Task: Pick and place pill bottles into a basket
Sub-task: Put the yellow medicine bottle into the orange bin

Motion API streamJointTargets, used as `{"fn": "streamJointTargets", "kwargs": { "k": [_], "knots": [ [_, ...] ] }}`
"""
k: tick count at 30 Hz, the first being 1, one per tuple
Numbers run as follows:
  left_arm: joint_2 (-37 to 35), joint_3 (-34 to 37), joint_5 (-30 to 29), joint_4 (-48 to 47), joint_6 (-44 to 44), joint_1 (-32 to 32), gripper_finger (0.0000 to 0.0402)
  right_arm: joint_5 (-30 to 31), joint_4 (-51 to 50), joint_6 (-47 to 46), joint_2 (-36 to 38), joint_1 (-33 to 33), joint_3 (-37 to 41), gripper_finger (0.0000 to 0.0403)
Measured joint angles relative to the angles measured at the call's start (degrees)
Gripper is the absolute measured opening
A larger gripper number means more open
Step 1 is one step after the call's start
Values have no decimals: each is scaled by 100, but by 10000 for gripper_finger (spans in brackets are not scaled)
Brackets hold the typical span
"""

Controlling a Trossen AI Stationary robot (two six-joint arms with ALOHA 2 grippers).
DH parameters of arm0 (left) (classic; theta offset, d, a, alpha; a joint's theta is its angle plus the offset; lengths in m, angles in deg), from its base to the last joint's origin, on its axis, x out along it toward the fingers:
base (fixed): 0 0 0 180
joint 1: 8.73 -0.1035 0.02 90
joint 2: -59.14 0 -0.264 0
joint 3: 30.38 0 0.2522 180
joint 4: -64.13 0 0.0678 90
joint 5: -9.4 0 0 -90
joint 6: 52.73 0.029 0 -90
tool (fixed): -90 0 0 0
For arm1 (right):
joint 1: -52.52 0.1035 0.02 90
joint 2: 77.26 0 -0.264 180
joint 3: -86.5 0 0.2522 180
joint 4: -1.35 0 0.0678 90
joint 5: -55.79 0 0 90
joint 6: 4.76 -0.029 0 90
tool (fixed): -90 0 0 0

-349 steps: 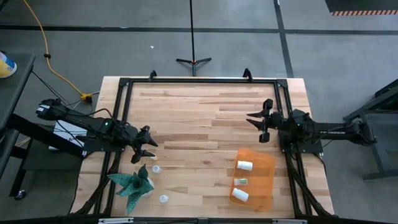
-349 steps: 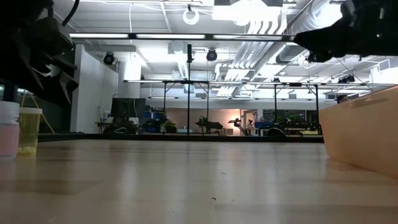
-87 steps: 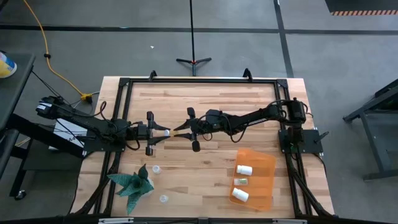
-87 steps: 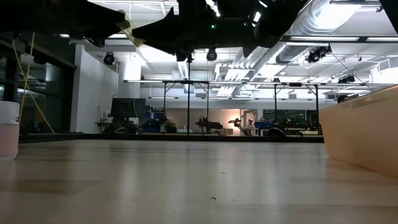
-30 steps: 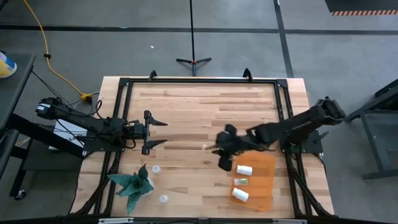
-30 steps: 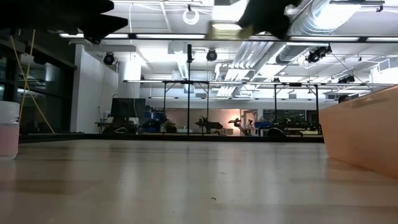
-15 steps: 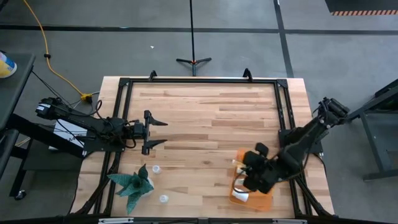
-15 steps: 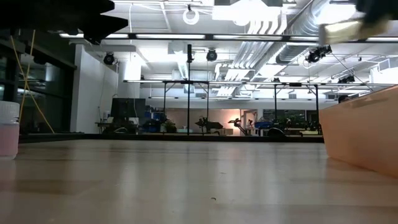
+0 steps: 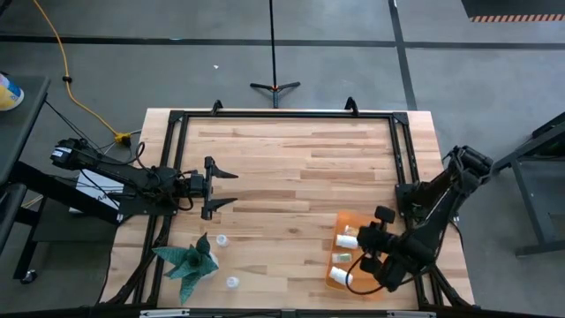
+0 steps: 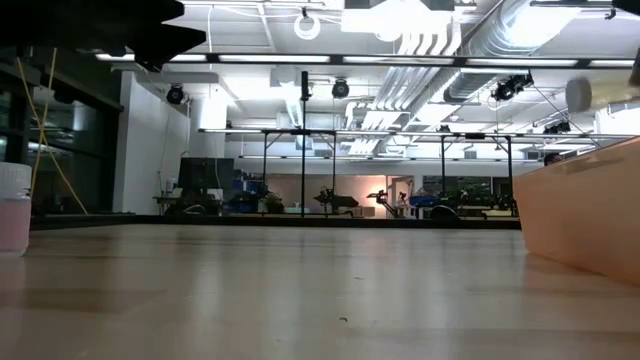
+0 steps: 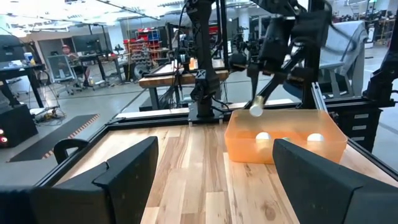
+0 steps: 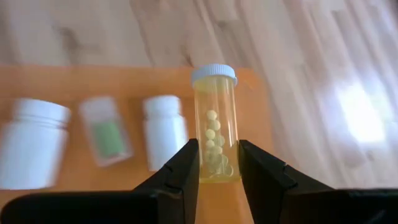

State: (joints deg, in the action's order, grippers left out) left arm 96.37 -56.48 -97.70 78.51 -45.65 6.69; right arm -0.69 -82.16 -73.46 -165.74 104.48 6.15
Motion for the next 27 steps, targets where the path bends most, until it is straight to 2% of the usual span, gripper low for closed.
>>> {"fn": "streamJointTargets", "kwargs": {
  "k": [11, 23, 27],
  "knots": [
    [1, 0, -5, -1, 4, -2, 351, 411, -315, 122, -833, -60, 0, 98],
    [0, 0, -8, -2, 14, -2, 351, 443, -212, 153, -929, -175, 0, 100],
    [1, 0, -8, -4, 11, -2, 351, 328, -116, 166, -929, -182, 0, 118]
  ]
}}
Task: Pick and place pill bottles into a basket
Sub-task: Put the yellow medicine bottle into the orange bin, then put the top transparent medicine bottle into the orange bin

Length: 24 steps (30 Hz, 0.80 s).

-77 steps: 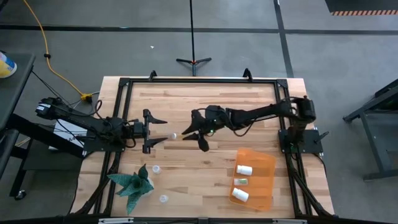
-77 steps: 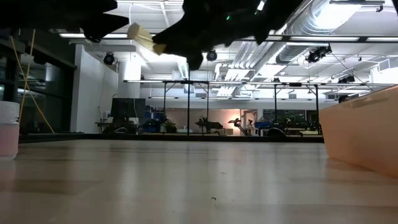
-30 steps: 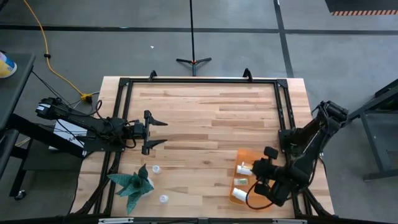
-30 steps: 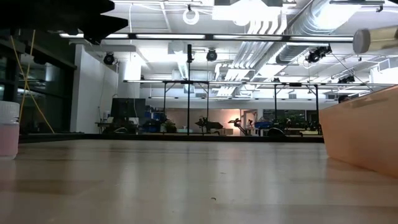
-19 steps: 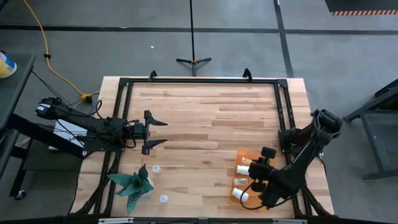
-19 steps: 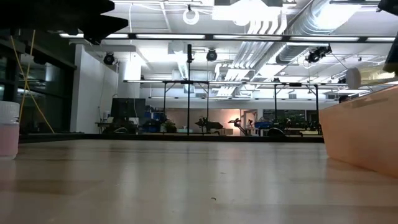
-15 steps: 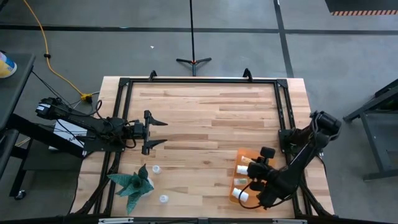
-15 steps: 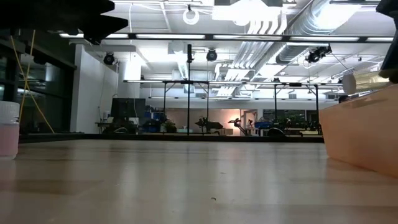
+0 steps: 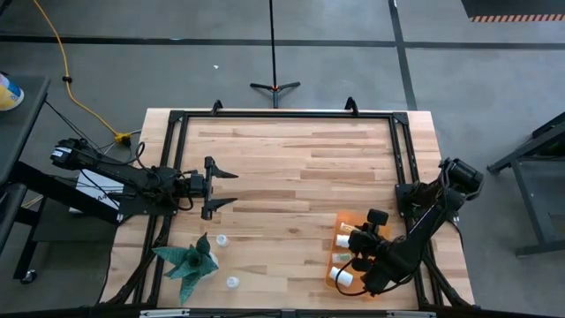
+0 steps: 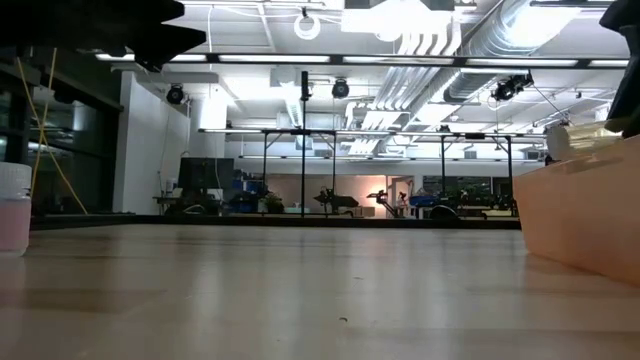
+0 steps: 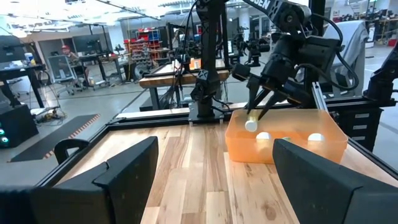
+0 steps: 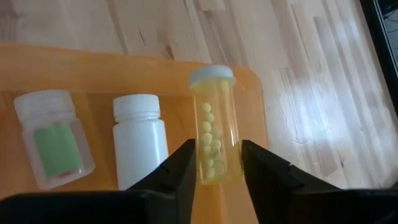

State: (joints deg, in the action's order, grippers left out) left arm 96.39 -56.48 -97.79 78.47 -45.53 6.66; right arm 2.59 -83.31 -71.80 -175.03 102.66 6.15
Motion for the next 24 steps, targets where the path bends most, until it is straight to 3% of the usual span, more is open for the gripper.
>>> {"fn": "streamJointTargets", "kwargs": {
  "k": [8, 11, 17, 24],
  "knots": [
    [-1, 0, 0, -143, 0, 0, 351, -90, 75, 3, 0, -272, 0, 205],
    [1, -1, 0, -248, -9, 0, 351, 204, 496, 285, 0, -407, 0, 223],
    [1, -2, -2, -339, -9, 0, 351, 241, 2059, 2135, 167, -944, -2, 210],
    [1, -2, -8, -343, -4, 0, 351, 14, 2665, 3976, 354, -1769, -11, 178]
  ]
}}
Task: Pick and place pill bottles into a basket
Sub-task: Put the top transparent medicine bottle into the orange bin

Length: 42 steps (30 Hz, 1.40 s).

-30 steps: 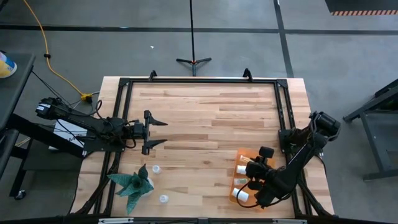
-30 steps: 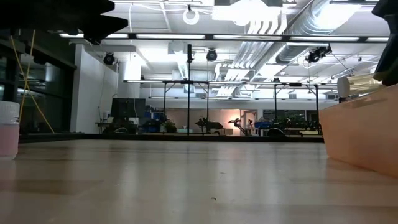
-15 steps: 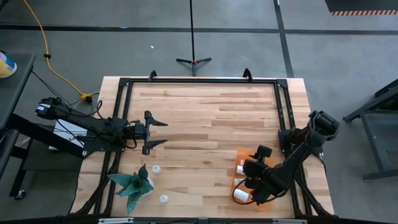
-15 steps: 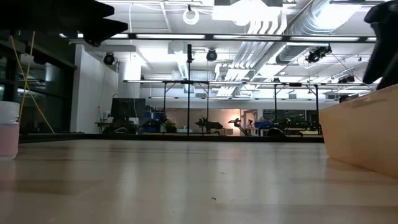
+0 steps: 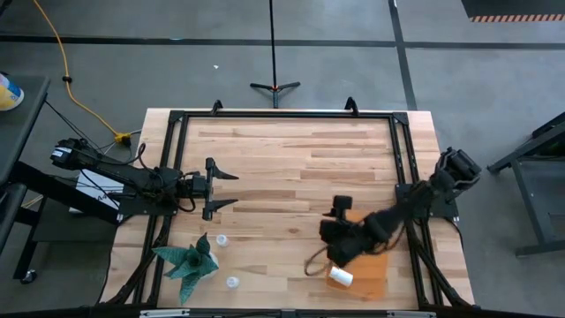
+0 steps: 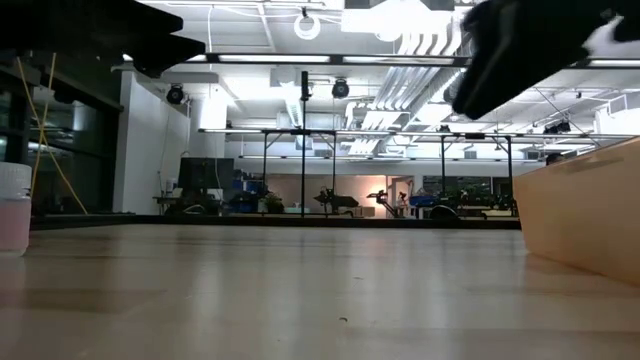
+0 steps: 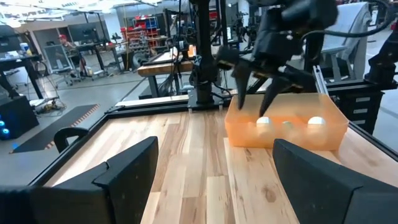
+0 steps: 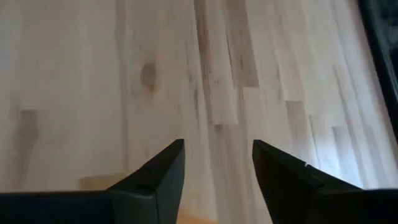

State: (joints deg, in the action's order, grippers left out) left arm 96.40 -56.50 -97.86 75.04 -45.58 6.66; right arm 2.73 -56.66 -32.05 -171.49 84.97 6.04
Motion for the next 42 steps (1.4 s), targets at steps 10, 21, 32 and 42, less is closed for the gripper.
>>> {"fn": "streamJointTargets", "kwargs": {
  "k": [10, 21, 32, 42],
  "knots": [
    [0, 0, -17, 4, 144, 0, 351, -2219, 2894, 2471, 128, -1707, 1047, 125],
    [0, 0, -49, -134, 149, 0, 351, -3740, 8540, 3050, 1750, -2795, 3845, 92],
    [0, 0, -49, -341, 160, 0, 351, -2543, 7767, 2827, 5405, -2626, 5753, 75],
    [6, 0, 18, -967, -1567, -2, 351, -2274, 5928, 2904, 7555, -2405, 5909, 78]
  ]
}}
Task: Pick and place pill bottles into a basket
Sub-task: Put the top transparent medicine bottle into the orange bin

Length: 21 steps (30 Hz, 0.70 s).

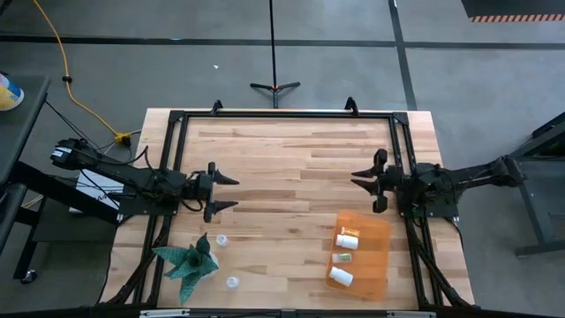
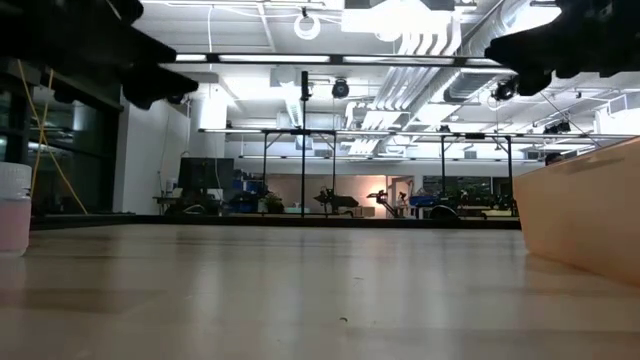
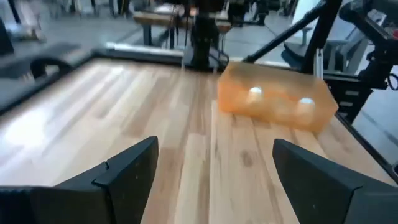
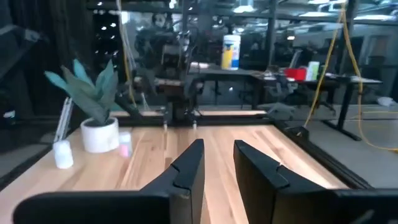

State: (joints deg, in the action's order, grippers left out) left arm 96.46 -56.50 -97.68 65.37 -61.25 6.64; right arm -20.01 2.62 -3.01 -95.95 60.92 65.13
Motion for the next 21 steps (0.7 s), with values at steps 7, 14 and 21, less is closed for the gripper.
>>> {"fn": "streamJointTargets", "kwargs": {
  "k": [7, 14, 21],
  "knots": [
    [30, 0, 479, -130, 300, 2, 351, 492, -209, 177, 183, -4, 32, 78],
    [463, -818, 661, -586, 494, -430, 351, 507, -258, 336, 180, -4, 32, 79],
    [1686, -2071, 1502, -1724, 427, -765, 351, 520, -279, 475, 178, -4, 32, 79]
  ]
}}
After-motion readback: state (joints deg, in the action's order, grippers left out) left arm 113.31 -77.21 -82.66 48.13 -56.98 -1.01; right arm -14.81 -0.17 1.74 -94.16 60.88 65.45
